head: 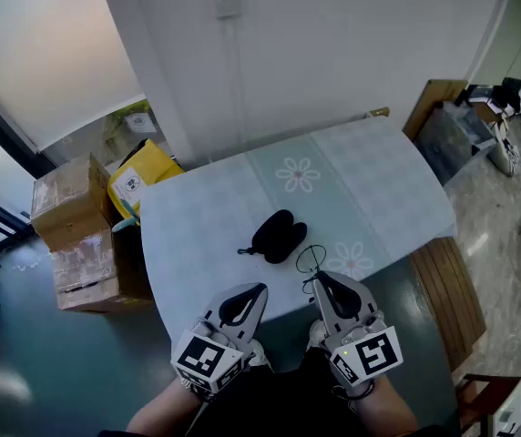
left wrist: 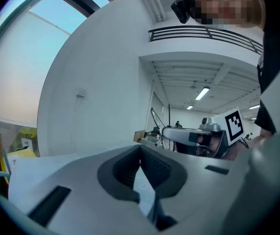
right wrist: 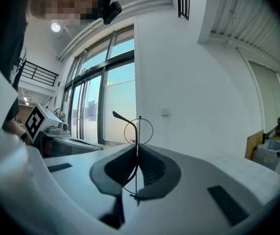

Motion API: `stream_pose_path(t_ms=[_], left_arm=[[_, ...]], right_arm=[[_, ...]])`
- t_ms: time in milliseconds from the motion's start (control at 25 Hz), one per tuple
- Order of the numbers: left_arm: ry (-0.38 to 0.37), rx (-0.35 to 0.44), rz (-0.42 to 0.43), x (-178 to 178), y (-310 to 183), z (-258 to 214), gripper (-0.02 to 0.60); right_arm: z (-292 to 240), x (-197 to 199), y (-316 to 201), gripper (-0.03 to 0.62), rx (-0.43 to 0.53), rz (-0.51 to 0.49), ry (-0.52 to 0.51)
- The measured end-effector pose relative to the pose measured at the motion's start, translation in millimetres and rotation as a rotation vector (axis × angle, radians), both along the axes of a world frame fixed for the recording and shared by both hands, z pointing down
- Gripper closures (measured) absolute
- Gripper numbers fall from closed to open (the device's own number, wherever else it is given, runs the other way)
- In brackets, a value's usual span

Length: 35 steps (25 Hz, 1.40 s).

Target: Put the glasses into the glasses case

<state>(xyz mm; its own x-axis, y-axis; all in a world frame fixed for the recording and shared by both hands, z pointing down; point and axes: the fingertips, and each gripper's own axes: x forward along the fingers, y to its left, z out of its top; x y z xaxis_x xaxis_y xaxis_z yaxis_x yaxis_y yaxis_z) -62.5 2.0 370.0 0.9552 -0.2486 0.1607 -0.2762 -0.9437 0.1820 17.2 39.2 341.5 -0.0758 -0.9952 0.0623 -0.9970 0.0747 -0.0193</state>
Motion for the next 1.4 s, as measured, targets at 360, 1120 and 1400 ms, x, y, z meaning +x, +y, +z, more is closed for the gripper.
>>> stream_pose_path(t_ms=[360,1120,1400], left_arm=[[0.0,0.01,0.011,0.6,3.9,0.3,0.555],[-0.01,0.006,0.002,4.9,3.0,3.2,0.555],[-0.023,-0.008,-0.061,16.4,-3.5,3.6,0.555]], right_arm=[[-0.8,0.8,2.1,0.562,0.004,0.002,-0.006],[-7.2,10.4,-1.5,0.56,0.028,-0.017,0.006],[-7.3,28.1,-14.4,0.56,0.02,-0.073,0.005]])
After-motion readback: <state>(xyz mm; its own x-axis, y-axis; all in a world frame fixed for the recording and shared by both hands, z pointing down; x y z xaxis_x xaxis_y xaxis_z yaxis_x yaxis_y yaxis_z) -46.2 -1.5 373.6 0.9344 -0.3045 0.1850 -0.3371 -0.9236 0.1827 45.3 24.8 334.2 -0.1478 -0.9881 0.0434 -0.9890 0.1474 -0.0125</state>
